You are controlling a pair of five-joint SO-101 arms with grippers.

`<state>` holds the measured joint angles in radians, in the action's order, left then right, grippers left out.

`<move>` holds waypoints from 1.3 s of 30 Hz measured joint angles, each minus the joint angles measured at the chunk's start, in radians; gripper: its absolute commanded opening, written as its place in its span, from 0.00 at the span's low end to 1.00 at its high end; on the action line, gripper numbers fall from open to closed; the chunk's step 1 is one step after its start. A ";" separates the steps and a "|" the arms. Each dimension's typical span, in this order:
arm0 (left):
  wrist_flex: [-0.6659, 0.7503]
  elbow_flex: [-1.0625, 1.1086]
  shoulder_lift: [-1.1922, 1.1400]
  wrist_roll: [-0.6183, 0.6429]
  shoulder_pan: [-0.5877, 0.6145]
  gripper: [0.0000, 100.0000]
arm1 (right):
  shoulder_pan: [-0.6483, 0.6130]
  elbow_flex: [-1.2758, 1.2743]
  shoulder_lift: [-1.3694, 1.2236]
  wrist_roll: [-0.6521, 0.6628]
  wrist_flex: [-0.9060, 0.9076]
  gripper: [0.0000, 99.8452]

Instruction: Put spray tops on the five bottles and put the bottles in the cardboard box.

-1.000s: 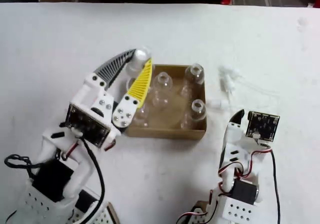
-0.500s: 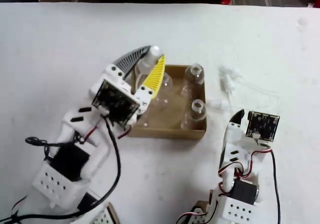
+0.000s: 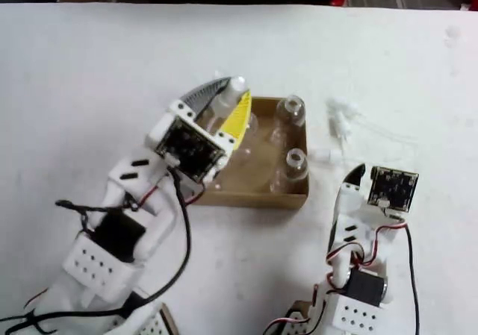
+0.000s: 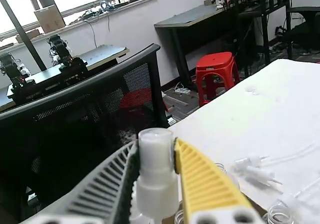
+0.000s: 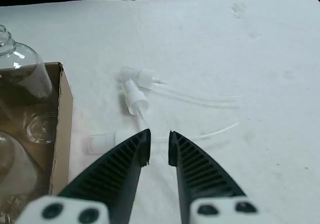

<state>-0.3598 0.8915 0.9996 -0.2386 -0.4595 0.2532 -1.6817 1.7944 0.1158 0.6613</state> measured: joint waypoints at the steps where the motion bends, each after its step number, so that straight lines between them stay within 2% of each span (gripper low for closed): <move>1: 0.034 0.031 0.000 0.000 0.000 0.02 | 0.000 0.000 0.000 0.000 0.000 0.05; 4: 0.109 0.098 0.000 0.000 0.000 0.02 | 0.000 0.000 0.000 0.000 0.000 0.05; 8: 0.132 0.115 0.000 0.000 0.000 0.02 | 0.000 0.000 0.000 0.000 0.000 0.05; 18: 0.068 0.190 0.015 0.028 0.012 0.02 | 0.000 0.000 0.000 0.000 0.000 0.05; 23: 0.068 0.295 0.137 0.129 0.066 0.02 | 0.000 0.000 0.000 0.000 0.000 0.05; 29: 0.068 0.480 0.371 0.193 0.089 0.02 | 0.000 0.000 0.000 0.000 0.000 0.05; 31: 0.104 0.552 0.443 0.206 0.089 0.02 | 0.000 0.000 0.000 0.000 0.000 0.05; 36: 0.301 0.760 0.539 0.213 0.092 0.02 | 0.000 0.000 0.000 0.000 0.000 0.05; 39: 0.324 0.781 0.551 0.215 0.092 0.02 | 0.000 0.000 0.000 0.000 0.000 0.05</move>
<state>-0.0361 1.6724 1.5505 -0.0238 -0.3675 0.2532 -1.6817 1.7944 0.1158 0.6613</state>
